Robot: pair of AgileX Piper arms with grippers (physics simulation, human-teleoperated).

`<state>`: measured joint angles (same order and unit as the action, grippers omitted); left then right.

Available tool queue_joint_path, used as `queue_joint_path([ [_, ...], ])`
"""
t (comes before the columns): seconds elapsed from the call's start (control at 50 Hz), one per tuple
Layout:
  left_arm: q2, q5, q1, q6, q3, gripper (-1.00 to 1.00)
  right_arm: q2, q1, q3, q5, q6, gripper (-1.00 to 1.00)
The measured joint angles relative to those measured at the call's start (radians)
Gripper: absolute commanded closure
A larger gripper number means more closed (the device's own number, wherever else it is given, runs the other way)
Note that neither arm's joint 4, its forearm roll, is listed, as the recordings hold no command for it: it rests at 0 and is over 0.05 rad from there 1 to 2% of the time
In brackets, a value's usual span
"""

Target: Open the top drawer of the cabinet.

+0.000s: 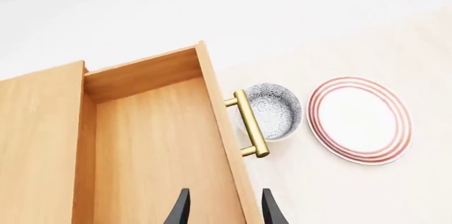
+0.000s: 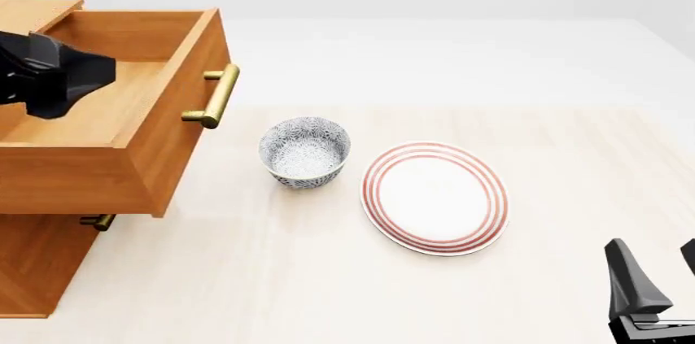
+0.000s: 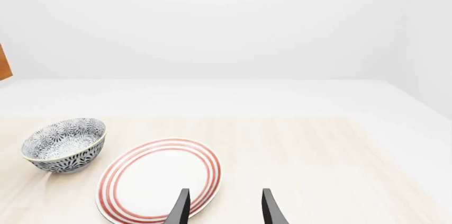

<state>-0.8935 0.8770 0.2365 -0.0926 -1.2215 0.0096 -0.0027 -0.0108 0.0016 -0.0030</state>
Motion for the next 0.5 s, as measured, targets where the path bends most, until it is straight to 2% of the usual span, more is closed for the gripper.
queue_joint_path([
  [0.5, 0.127, 0.034, -0.076, -0.012, -0.032, -1.0, -0.003, 0.0, 0.0, 0.003, 0.0, -1.0],
])
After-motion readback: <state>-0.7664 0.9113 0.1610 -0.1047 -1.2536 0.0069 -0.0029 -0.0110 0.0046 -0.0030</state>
